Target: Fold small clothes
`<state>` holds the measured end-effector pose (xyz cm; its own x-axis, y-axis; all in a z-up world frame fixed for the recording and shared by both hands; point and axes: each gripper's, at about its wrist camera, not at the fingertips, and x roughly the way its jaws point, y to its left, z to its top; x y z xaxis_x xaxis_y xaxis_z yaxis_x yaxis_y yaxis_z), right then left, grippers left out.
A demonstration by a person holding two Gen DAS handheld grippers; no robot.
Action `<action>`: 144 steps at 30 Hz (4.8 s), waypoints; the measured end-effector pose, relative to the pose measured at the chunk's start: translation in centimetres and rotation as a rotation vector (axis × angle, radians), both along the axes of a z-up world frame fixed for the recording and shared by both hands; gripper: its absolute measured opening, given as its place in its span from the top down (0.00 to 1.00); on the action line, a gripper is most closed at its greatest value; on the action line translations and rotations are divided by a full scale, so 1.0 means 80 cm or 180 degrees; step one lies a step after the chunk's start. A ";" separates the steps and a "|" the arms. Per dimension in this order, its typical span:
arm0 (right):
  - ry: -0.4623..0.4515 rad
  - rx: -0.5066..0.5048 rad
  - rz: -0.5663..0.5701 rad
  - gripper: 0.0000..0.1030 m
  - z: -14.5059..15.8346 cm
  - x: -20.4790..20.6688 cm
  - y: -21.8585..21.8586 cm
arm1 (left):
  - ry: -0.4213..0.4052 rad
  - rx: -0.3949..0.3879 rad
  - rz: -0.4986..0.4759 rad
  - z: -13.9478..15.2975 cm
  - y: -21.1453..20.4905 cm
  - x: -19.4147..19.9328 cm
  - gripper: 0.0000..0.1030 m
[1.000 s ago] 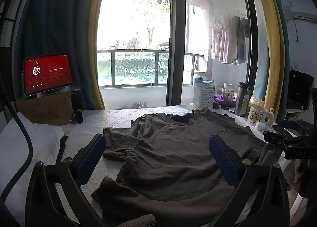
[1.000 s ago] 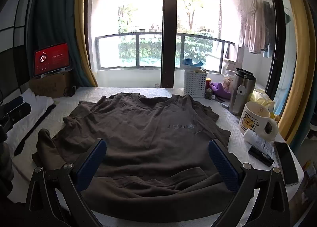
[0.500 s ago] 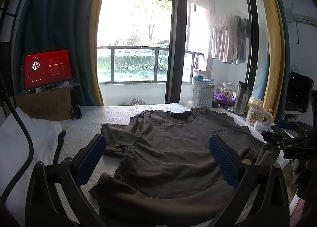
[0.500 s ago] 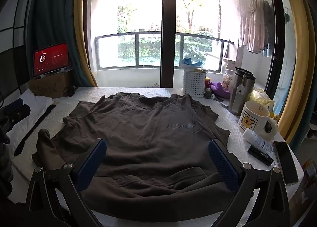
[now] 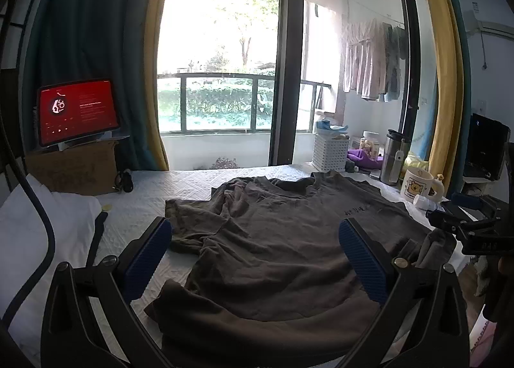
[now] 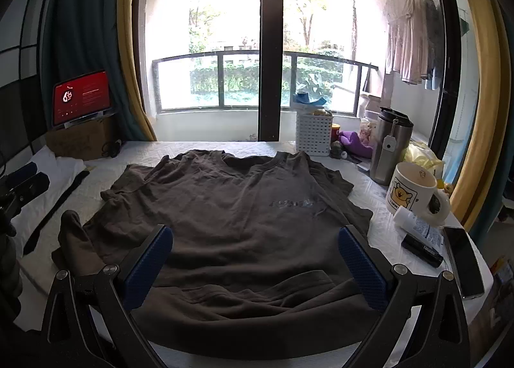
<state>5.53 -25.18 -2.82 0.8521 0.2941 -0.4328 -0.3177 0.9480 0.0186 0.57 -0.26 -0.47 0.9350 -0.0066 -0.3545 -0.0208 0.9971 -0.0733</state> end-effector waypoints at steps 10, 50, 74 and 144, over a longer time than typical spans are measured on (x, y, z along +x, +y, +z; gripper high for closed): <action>-0.0011 0.0004 0.0008 0.00 0.001 0.001 -0.001 | 0.0007 0.0015 0.0003 -0.001 0.000 0.001 0.00; 0.0231 -0.0039 -0.0012 0.00 -0.016 0.067 -0.006 | 0.0271 0.0067 -0.0058 -0.013 -0.011 0.057 0.00; 0.0451 -0.0145 -0.0136 0.00 -0.005 0.230 -0.059 | 0.0812 -0.0056 0.0187 -0.014 -0.003 0.200 0.00; 0.0417 -0.0793 0.0186 0.91 -0.017 0.275 -0.010 | 0.1041 -0.0152 0.0426 -0.030 0.079 0.216 0.00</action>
<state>27.55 -25.95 -4.16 0.7690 0.2117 -0.6031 -0.3821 0.9087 -0.1683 17.86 6.08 -2.86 0.7658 0.0844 -0.6375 -0.1810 0.9796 -0.0878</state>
